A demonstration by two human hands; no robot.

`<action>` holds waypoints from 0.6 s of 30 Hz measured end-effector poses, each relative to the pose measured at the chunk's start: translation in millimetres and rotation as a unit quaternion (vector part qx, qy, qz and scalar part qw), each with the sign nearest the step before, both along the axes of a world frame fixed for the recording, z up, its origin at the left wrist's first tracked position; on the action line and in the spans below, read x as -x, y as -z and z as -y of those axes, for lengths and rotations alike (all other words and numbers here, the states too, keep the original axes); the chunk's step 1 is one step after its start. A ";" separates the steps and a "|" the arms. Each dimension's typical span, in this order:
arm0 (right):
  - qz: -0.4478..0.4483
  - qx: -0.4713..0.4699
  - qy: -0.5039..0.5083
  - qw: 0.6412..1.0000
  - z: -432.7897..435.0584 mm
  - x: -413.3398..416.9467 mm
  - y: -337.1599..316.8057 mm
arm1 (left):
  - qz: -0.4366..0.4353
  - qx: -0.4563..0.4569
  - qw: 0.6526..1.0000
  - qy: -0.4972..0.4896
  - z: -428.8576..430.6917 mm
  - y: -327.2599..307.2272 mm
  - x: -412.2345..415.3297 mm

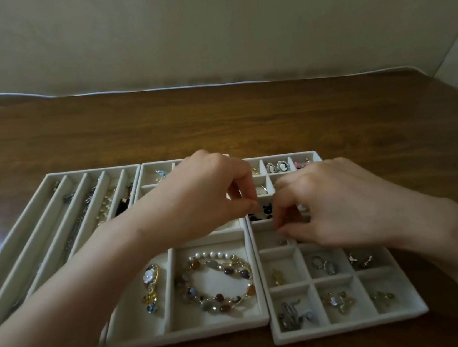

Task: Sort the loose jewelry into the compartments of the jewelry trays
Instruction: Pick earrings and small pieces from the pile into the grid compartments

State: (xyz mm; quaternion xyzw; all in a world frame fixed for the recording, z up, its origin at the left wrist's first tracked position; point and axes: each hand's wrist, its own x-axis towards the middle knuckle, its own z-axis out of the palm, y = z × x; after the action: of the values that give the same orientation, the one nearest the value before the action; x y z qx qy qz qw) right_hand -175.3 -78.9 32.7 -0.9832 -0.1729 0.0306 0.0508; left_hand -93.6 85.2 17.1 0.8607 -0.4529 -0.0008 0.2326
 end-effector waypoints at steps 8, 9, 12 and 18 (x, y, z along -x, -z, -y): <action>-0.054 -0.017 0.000 0.998 0.6 -12.9 3.7 | -0.051 0.013 0.998 -0.025 0.2 -1.1 -2.1; -0.059 -0.031 0.004 0.998 1.2 -12.7 4.9 | -0.056 0.015 0.998 -0.025 0.4 -1.1 -2.2; -0.049 -0.046 0.009 0.998 3.4 -9.1 8.9 | -0.070 0.012 0.997 -0.020 1.2 -0.2 -2.8; -0.021 -0.031 -0.002 0.999 4.1 -3.8 12.1 | -0.064 -0.001 0.998 -0.003 1.4 -0.3 -2.7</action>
State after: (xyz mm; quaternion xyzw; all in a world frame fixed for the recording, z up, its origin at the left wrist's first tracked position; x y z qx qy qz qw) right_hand -171.5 -83.0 20.7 -0.9799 -0.1747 0.0458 0.0847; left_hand -90.9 83.8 17.4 0.8605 -0.4344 -0.0555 0.2602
